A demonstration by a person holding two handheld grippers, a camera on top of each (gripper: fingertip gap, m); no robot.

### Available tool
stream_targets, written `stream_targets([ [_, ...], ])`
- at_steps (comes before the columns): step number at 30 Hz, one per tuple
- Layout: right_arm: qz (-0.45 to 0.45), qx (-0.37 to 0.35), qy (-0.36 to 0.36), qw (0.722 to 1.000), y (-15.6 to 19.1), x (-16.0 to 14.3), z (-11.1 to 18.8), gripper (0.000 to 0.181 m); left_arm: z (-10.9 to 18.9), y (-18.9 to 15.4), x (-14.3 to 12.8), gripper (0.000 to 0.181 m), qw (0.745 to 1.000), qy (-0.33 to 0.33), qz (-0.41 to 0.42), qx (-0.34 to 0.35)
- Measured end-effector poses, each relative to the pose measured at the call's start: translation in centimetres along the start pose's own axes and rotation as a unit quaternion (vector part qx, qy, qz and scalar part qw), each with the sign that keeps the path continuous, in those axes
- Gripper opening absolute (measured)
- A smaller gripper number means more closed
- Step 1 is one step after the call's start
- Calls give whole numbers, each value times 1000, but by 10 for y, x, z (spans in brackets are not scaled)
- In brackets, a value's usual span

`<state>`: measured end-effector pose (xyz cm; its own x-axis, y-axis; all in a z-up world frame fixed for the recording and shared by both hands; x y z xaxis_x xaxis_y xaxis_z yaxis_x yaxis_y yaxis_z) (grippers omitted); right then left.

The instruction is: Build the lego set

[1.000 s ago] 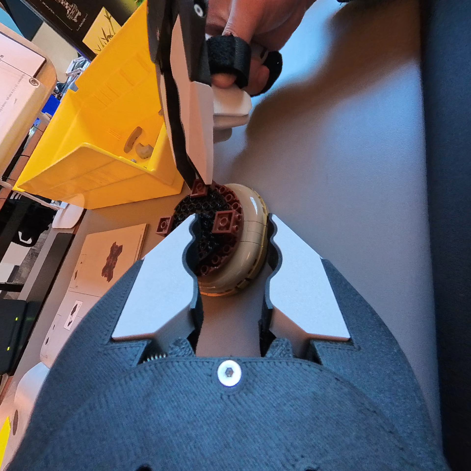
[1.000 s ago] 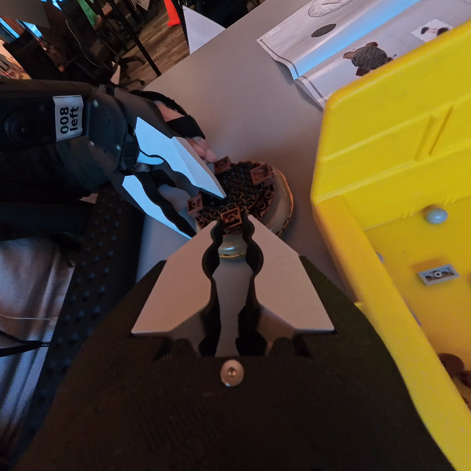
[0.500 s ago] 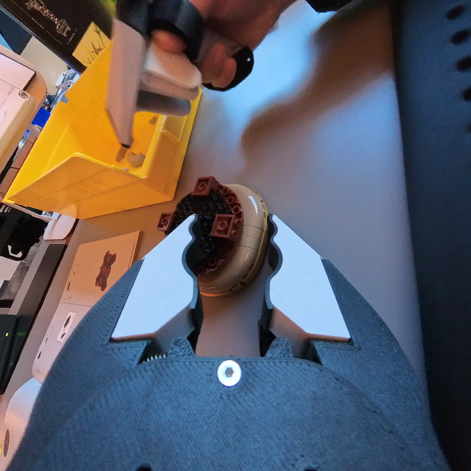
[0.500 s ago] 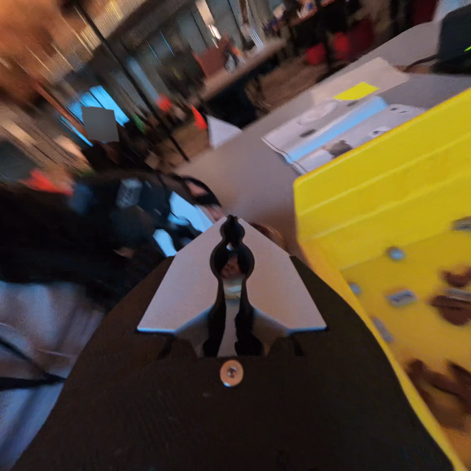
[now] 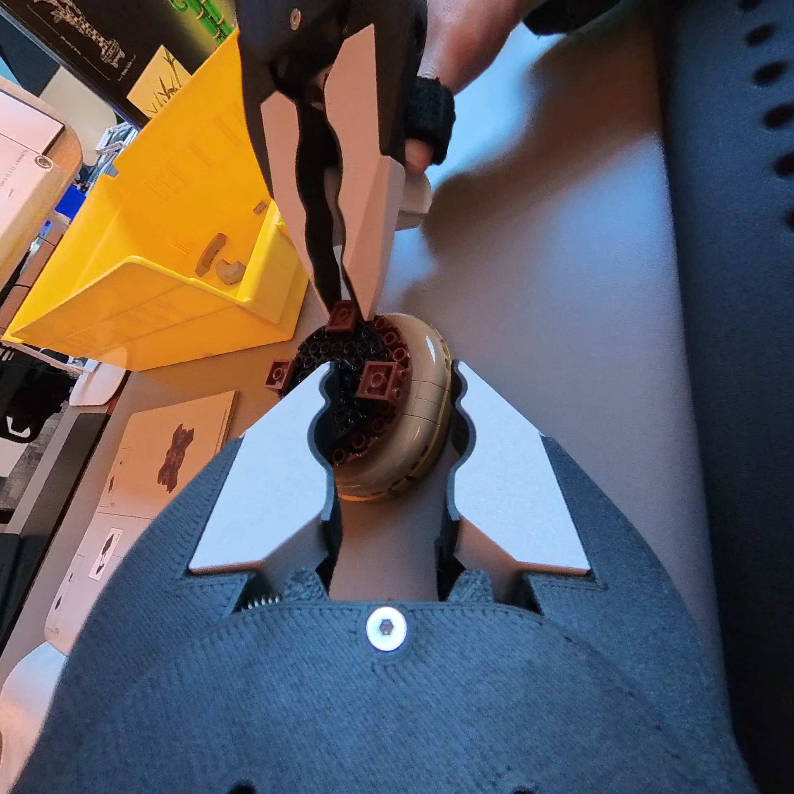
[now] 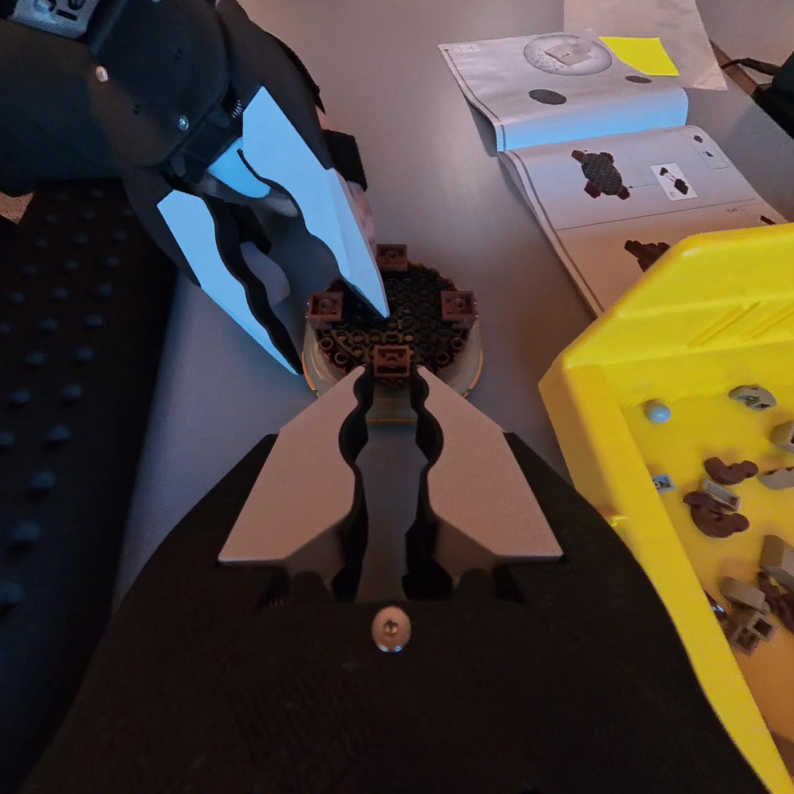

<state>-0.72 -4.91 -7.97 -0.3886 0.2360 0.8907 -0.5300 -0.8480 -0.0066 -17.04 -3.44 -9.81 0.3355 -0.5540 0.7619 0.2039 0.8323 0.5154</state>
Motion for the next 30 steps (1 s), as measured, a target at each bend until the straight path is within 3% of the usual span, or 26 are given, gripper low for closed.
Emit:
stream_targets([
  [5, -12, 16, -9, 1000, -3, -1, 0, 14, 1, 1, -1, 52, 1000, -1, 3, -1],
  [10, -91, 62, -18, 994, -12, -4, 1, 14, 0, 0, 0, 51, 1000, -4, -1, -6],
  [16, -130, 67, -19, 989, -14, -4, 1, 14, 0, -2, 1, 52, 1000, 8, -9, 2],
  [28, -251, 139, -47, 957, -25, -10, 1, 14, 0, -1, 0, 52, 1000, 0, -10, -5],
  [30, -273, 143, -86, 947, -28, -3, 7, 14, 0, -1, 0, 52, 1000, 0, -11, -6],
])
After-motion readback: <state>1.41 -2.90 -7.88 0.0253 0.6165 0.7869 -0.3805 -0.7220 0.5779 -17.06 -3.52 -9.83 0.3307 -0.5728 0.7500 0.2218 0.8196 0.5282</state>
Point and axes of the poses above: each gripper's, where its closed fingertips meet, z back along the fingers, x out of its top, y = z × x across the jaws, the point moved 9 cm from there along z, back along the fingers, and after that the axes turned 5 degrees about -y, right-handed, at the moved point
